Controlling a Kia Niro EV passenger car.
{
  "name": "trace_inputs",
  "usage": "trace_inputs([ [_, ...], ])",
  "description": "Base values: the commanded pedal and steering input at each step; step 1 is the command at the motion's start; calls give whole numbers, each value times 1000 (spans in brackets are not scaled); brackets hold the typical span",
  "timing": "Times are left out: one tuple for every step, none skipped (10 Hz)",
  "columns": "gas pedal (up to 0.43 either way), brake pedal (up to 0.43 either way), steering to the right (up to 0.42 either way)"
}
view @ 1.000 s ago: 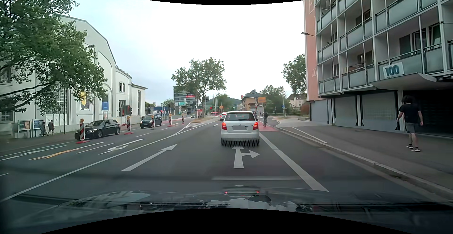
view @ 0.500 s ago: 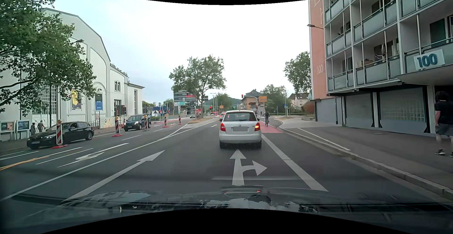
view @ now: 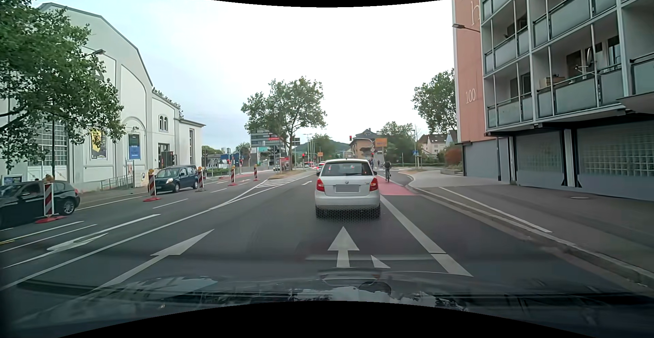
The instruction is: Follow the waypoints while adhering to traffic rules and regulations
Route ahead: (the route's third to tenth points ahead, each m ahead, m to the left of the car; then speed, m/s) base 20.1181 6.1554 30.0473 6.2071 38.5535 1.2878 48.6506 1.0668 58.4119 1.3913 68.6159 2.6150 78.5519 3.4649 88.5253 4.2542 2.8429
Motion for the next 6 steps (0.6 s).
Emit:
trace_inputs([
  [0,195,-8],
  [0,189,-7],
  [0,183,-7],
  [0,177,-6],
  [0,165,-6],
  [0,152,-6],
])
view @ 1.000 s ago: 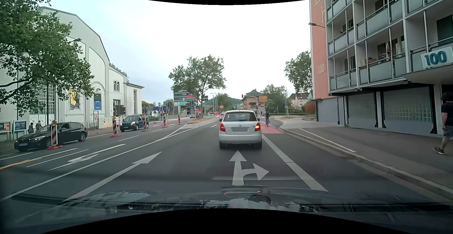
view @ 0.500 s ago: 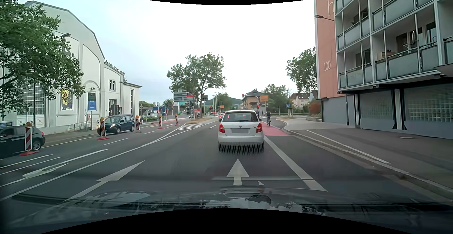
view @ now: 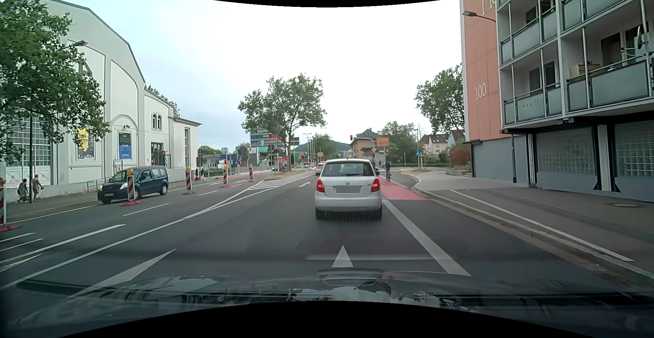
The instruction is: Follow the waypoints while adhering to traffic rules and regulations
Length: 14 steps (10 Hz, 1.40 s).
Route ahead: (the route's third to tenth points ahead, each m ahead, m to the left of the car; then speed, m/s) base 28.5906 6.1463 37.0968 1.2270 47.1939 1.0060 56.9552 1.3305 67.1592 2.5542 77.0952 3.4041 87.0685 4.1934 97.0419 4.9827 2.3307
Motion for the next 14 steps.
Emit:
trace_inputs([
  [0,146,-6],
  [0,134,-6],
  [0,134,-6],
  [0,128,-6],
  [0,91,-6],
  [0,30,-6],
  [0,0,-6],
  [0,0,-6],
  [0,0,-6],
  [28,0,-6],
  [87,0,-6],
  [98,0,-6],
  [98,0,-6],
  [98,0,-6],
])
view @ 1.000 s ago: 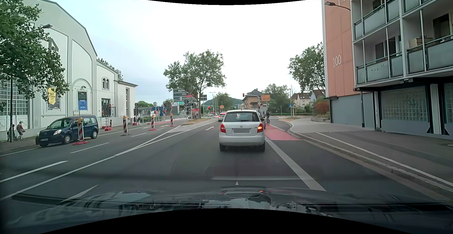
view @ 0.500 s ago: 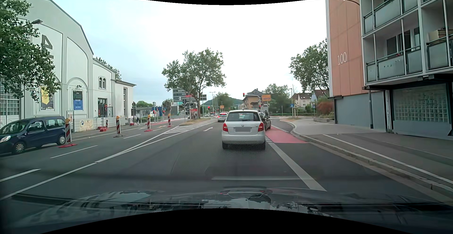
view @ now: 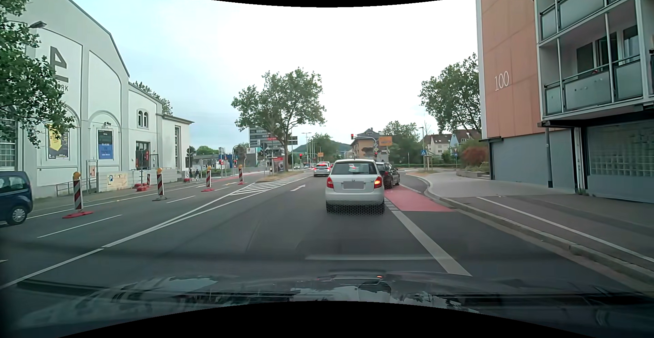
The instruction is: Follow the waypoints while adhering to traffic rules and regulations
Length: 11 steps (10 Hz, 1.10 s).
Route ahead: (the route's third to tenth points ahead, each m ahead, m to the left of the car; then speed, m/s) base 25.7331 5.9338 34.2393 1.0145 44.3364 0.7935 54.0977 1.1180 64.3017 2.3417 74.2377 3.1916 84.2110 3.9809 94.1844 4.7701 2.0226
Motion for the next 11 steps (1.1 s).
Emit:
trace_inputs([
  [110,0,-6],
  [130,0,-6],
  [150,0,-4],
  [177,0,-4],
  [177,0,-4],
  [177,0,-4],
  [177,0,-4],
  [177,0,-4],
  [177,0,-4],
  [177,0,-4],
  [169,0,-4],
])
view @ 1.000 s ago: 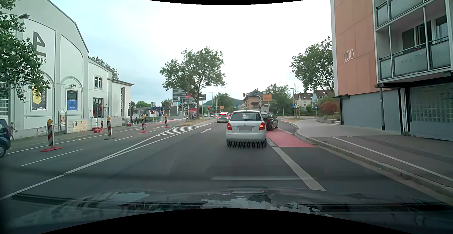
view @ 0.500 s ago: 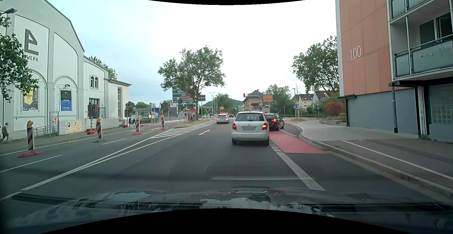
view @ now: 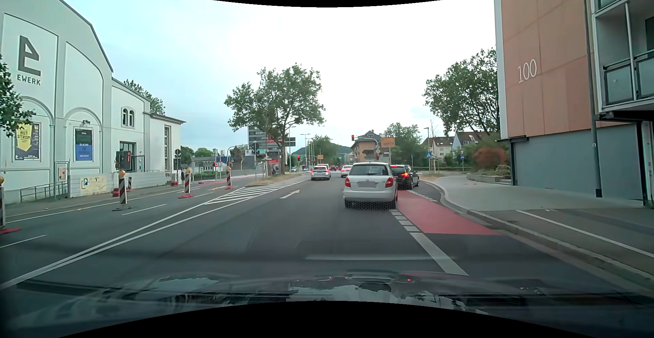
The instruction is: Follow the waypoints while adhering to traffic rules and regulations
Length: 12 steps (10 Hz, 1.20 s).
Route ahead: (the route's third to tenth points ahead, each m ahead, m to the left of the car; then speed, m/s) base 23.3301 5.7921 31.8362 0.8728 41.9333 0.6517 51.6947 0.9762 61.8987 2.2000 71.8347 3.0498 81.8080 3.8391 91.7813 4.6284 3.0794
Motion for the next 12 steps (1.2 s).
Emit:
trace_inputs([
  [157,0,-4],
  [157,0,-4],
  [157,0,-4],
  [157,0,-4],
  [157,0,-4],
  [157,0,-4],
  [157,0,-4],
  [157,0,-4],
  [157,0,-4],
  [157,0,-4],
  [157,0,-11],
  [157,0,-22],
])
